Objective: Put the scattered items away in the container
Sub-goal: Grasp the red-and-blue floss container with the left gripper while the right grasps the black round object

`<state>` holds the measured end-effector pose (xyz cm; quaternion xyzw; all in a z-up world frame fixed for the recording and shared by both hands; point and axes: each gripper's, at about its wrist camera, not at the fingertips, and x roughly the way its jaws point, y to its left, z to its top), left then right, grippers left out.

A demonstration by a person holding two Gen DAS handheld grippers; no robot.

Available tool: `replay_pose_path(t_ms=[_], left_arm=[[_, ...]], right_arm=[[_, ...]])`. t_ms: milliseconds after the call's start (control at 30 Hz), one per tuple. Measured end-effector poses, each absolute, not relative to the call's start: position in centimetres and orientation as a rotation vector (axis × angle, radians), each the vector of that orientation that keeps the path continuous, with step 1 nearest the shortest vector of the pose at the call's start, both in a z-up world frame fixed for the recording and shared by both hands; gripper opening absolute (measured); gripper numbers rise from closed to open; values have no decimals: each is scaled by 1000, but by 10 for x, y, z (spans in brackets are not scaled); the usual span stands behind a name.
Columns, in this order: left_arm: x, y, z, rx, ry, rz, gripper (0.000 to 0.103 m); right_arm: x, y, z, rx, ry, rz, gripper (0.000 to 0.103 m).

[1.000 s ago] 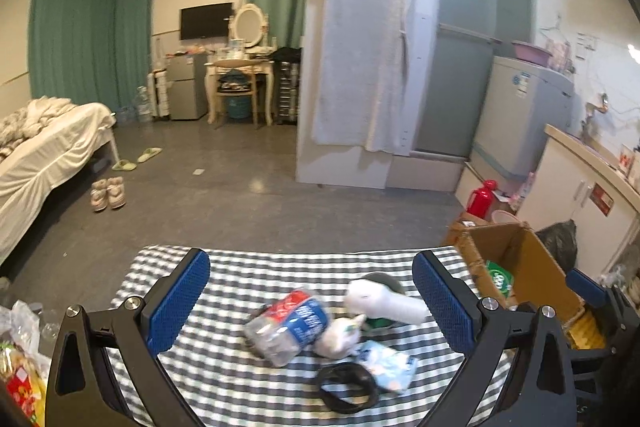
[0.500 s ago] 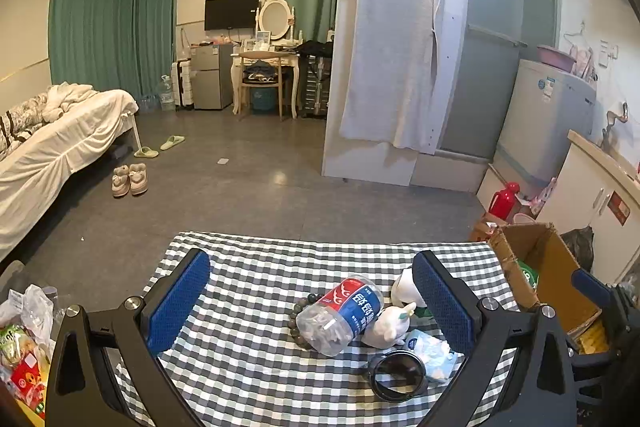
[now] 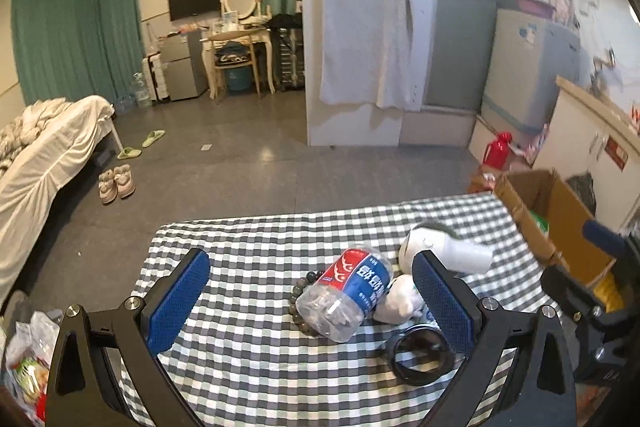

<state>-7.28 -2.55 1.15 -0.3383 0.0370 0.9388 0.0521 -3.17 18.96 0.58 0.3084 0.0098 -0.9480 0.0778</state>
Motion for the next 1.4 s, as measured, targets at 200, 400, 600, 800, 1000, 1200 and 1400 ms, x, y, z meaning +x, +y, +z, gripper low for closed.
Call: replay_pose_path(t_ms=[200, 400, 600, 800, 1000, 1200, 1400], left_arm=[[-88, -20, -10, -1080, 242, 2758, 103], [-100, -9, -33, -1084, 402, 2624, 103], [-111, 0, -50, -1086, 497, 2531, 103], [-125, 6, -69, -1114, 535, 2459, 103], [-138, 6, -87, -1121, 544, 2417, 103], [-150, 1, -91, -1131, 458, 2407, 96], [-150, 4, -99, -1165, 427, 2393, 69]], right_arm=[[-40, 178, -10, 1006, 72, -2755, 103], [-45, 155, -40, 1113, 182, -2592, 103], [-47, 136, -69, 1194, 296, -2477, 102], [-50, 122, -88, 1218, 345, -2400, 98], [-57, 117, -102, 1244, 334, -2346, 72], [-51, 112, -101, 1210, 355, -2334, 63], [-50, 115, -102, 1189, 306, -2332, 62]])
